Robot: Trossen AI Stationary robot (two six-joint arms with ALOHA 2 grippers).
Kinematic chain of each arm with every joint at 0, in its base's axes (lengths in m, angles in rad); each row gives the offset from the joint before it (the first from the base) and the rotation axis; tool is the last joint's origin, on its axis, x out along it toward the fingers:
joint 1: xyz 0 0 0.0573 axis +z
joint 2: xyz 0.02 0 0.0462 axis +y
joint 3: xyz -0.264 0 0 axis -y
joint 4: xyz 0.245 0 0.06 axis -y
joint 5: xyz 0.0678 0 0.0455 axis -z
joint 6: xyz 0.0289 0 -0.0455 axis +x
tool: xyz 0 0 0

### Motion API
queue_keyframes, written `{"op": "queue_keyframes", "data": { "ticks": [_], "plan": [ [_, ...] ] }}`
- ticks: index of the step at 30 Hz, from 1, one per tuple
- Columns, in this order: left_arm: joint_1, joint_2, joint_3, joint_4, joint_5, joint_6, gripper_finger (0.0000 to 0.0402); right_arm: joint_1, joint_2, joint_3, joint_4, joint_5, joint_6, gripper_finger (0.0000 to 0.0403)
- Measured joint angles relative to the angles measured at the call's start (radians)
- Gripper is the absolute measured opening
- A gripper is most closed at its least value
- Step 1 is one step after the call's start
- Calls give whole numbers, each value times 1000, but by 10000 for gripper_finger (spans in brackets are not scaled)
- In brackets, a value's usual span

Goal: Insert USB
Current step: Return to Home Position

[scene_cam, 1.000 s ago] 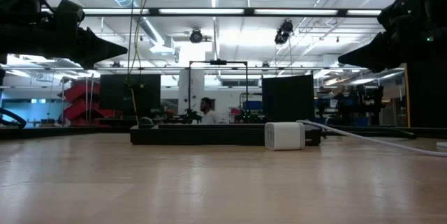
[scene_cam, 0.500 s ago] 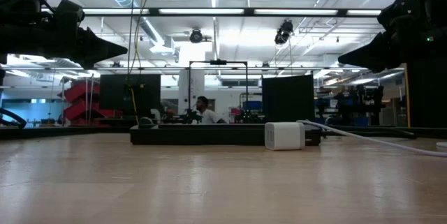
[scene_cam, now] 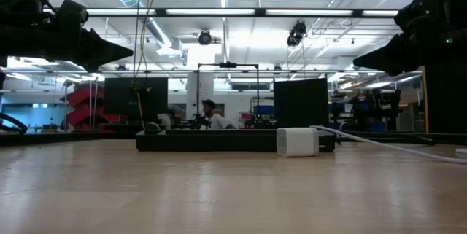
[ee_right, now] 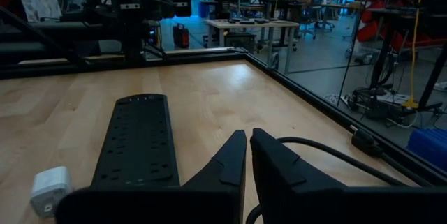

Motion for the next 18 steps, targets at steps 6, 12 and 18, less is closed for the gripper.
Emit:
{"op": "queue_keyframes", "data": {
  "ticks": [6, 12, 18],
  "plan": [
    [0, 0, 0, 0, 0, 0, 0, 0, 0, 0, 0, 0, 0, 9],
    [0, 0, 0, 0, 0, 0, 0, 0, 0, 0, 0, 0, 0, 3],
    [0, 0, 0, 0, 0, 0, 0, 0, 0, 0, 0, 0, 0, 4]
  ]
}}
